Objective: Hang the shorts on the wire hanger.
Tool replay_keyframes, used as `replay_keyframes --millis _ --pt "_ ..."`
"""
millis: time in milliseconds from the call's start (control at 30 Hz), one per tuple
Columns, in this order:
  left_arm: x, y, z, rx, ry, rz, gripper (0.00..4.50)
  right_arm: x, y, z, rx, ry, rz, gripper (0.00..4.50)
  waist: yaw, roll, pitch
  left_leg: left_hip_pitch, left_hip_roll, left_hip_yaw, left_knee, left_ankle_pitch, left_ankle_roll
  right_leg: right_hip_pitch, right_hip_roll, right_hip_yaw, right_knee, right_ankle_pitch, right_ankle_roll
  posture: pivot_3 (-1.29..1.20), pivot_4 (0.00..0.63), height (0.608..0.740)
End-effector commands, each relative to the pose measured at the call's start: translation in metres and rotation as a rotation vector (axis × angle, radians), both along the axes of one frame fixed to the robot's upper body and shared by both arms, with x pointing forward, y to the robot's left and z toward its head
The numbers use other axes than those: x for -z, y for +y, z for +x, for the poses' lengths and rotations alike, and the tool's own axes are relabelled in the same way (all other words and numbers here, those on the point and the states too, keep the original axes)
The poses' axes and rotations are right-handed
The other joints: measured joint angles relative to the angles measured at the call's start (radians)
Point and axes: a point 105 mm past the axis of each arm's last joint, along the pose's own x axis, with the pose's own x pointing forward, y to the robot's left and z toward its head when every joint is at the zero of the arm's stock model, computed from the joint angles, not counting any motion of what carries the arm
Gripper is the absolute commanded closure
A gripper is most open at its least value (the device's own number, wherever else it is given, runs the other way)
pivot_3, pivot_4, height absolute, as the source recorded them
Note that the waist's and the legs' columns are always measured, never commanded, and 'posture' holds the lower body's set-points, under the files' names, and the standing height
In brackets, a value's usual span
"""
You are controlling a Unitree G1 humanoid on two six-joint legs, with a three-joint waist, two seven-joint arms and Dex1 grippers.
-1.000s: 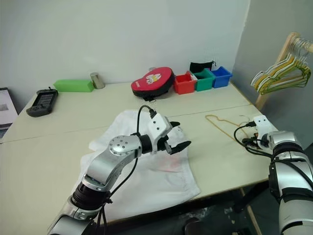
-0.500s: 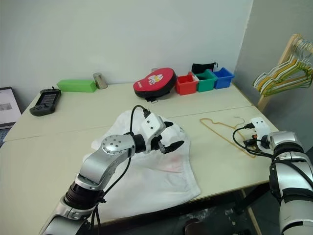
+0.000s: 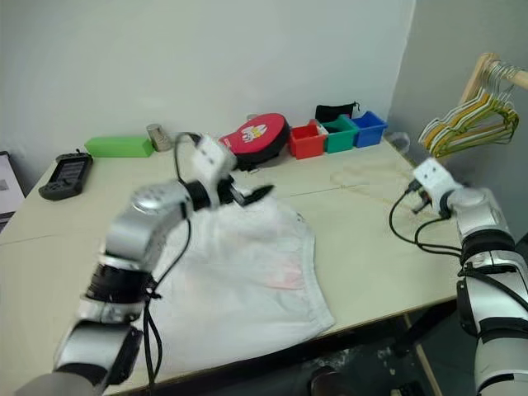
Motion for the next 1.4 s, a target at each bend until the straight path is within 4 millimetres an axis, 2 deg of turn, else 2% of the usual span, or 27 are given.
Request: replay_keyframes --millis 33,167,233,267,400,533,633,867,1200,1400 --pt "-0.019 0.007 0.000 0.056 -0.019 -0.043 0.05 -0.021 0.042 -0.001 -0.161 -0.151 -0.105 4.48 0.003 0.000 0.000 -0.001 0.000 0.000 0.000 0.000 0.000 0.000 0.000 -0.001 0.000 0.000 0.000 -0.10 0.008 0.740" --pt "-0.047 0.014 -0.007 0.213 0.040 -0.107 0.03 -0.040 0.092 -0.018 -0.386 -0.371 -0.349 4.50 0.011 0.000 0.000 -0.006 0.000 -0.002 0.001 0.000 0.000 -0.004 0.000 -0.003 0.000 0.000 0.000 -0.09 0.004 0.740" --pt "-0.051 0.020 -0.009 0.260 0.070 -0.098 0.03 -0.046 0.107 -0.023 -0.438 -0.435 -0.392 4.50 0.016 0.000 0.000 -0.016 -0.001 -0.002 0.002 0.000 -0.001 -0.015 -0.001 -0.002 0.003 0.000 0.000 -0.09 0.004 0.740" --pt "-0.046 0.022 -0.011 0.282 0.088 -0.044 0.03 -0.051 0.113 -0.026 -0.460 -0.474 -0.410 4.50 0.017 0.000 0.000 -0.020 -0.001 -0.002 0.003 0.001 -0.003 -0.020 -0.001 -0.002 0.004 0.002 -0.002 -0.09 0.003 0.740" --pt "-0.031 0.028 -0.012 0.322 0.167 0.066 0.03 -0.062 0.129 -0.032 -0.508 -0.549 -0.462 4.50 0.027 0.001 -0.001 -0.018 -0.001 -0.002 0.002 0.001 -0.003 -0.018 -0.001 -0.003 0.003 0.003 -0.004 -0.09 0.003 0.740" --pt "-0.006 0.023 -0.013 0.367 0.202 0.190 0.03 -0.077 0.158 -0.047 -0.600 -0.654 -0.509 4.50 0.032 0.001 -0.001 -0.019 -0.001 -0.002 0.002 0.001 -0.002 -0.018 -0.001 -0.003 0.004 0.003 -0.004 -0.10 0.000 0.740" --pt "0.004 0.017 -0.013 0.396 0.221 0.218 0.03 -0.084 0.171 -0.053 -0.619 -0.683 -0.504 4.50 0.032 0.001 -0.001 -0.019 -0.001 -0.002 0.002 0.001 -0.002 -0.018 -0.001 -0.003 0.004 0.003 -0.005 -0.12 0.000 0.740" --pt "0.034 0.020 -0.014 0.400 0.234 0.358 0.03 -0.094 0.181 -0.060 -0.622 -0.733 -0.494 4.50 0.029 0.001 -0.001 -0.019 0.000 -0.002 0.003 0.001 -0.002 -0.018 -0.001 -0.003 0.004 0.003 -0.005 -0.12 0.000 0.740" --pt "0.028 0.022 -0.010 0.362 0.195 0.313 1.82 -0.089 0.182 -0.059 -0.624 -0.714 -0.479 4.50 0.030 0.001 -0.001 -0.019 0.000 -0.002 0.003 0.001 -0.002 -0.018 -0.001 -0.003 0.005 0.003 -0.005 -0.10 0.000 0.740" --pt "0.029 0.023 -0.010 0.351 0.192 0.308 3.26 -0.088 0.183 -0.059 -0.627 -0.710 -0.472 4.50 0.031 0.001 -0.001 -0.019 0.000 -0.002 0.003 0.001 -0.002 -0.018 -0.001 -0.003 0.005 0.003 -0.005 -0.10 0.000 0.740"
